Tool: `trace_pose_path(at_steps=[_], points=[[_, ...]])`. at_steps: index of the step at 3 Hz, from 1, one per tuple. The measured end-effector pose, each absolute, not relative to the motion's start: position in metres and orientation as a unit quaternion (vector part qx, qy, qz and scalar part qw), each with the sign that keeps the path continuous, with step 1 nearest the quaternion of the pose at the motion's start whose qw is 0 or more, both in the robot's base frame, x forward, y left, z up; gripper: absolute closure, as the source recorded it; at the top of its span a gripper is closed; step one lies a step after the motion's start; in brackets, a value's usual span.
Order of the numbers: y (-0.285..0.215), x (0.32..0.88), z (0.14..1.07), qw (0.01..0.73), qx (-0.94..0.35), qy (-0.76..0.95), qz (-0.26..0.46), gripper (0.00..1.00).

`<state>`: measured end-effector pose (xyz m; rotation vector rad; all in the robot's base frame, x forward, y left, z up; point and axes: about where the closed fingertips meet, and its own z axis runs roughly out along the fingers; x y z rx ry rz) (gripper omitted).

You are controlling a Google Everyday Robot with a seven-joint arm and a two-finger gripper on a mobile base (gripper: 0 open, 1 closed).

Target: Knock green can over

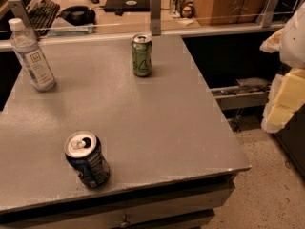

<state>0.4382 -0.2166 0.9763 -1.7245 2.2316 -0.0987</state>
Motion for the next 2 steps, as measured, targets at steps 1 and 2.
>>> trace_pose_path(at_steps=[1, 2], points=[[-0.2166, 0.4382, 0.9763, 0.159, -0.603, 0.781, -0.035, 0.00], [-0.2182, 0.4431, 0.9782, 0.175, -0.600, 0.780, -0.032, 0.00]])
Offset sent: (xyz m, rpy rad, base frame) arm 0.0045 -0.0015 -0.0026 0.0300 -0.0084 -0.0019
